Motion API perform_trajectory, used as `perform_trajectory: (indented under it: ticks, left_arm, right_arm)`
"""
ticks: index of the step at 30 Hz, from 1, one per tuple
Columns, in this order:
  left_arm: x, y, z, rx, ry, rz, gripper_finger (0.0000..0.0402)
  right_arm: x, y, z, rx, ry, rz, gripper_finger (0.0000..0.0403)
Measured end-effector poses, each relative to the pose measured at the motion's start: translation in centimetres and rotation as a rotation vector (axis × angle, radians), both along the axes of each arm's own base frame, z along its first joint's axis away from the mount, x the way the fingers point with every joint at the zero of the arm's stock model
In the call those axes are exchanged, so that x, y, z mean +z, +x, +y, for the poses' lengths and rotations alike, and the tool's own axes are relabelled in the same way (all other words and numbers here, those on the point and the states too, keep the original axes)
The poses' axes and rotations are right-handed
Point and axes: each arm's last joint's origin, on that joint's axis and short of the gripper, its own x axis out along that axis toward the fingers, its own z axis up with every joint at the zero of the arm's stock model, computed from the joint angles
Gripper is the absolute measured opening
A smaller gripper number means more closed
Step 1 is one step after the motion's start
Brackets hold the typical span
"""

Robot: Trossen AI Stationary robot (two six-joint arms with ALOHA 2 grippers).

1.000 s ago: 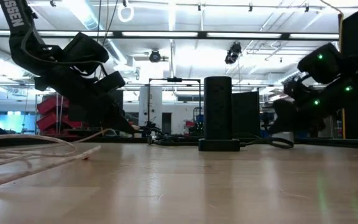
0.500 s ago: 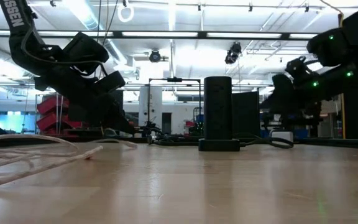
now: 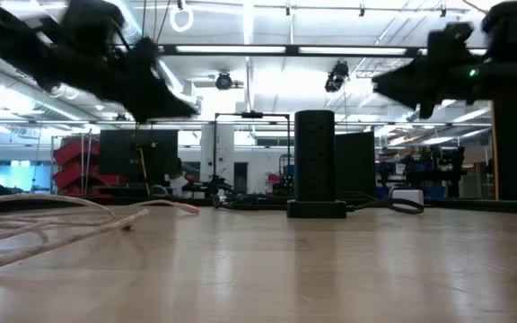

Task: Insert USB
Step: Return to Home Position

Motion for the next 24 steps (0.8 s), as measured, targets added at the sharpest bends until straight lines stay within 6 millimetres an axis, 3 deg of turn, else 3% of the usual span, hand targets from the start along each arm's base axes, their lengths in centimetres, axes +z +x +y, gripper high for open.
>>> perform_trajectory:
  ticks: [2,5,9,13,24]
  left_arm:
    - [1.3,-1.6,-0.6,-0.010,0.028,-0.031,0.0014]
    - [2.6,-4.0,-1.1,0.021,0.041,-0.064,0.0008]
    - [2.0,-6.7,-1.7,0.102,0.038,-0.088,0.0001]
    - [1.3,-8.5,-1.9,0.147,0.049,-0.161,0.0000]
    - [0.8,-11.0,-2.2,0.148,0.061,-0.218,0.0000]
  right_arm:
    - [0.6,-0.7,0.4,0.000,-0.033,-0.017,0.0100]
    - [0.8,-1.8,0.7,-0.048,-0.048,0.017,0.0060]
    - [1.8,-3.1,0.8,-0.171,-0.029,0.166,0.0008]
    - [2.6,-4.3,1.3,-0.186,-0.019,0.212,0.0007]
    - [1.5,-5.1,1.5,-0.181,-0.032,0.308,0.0001]
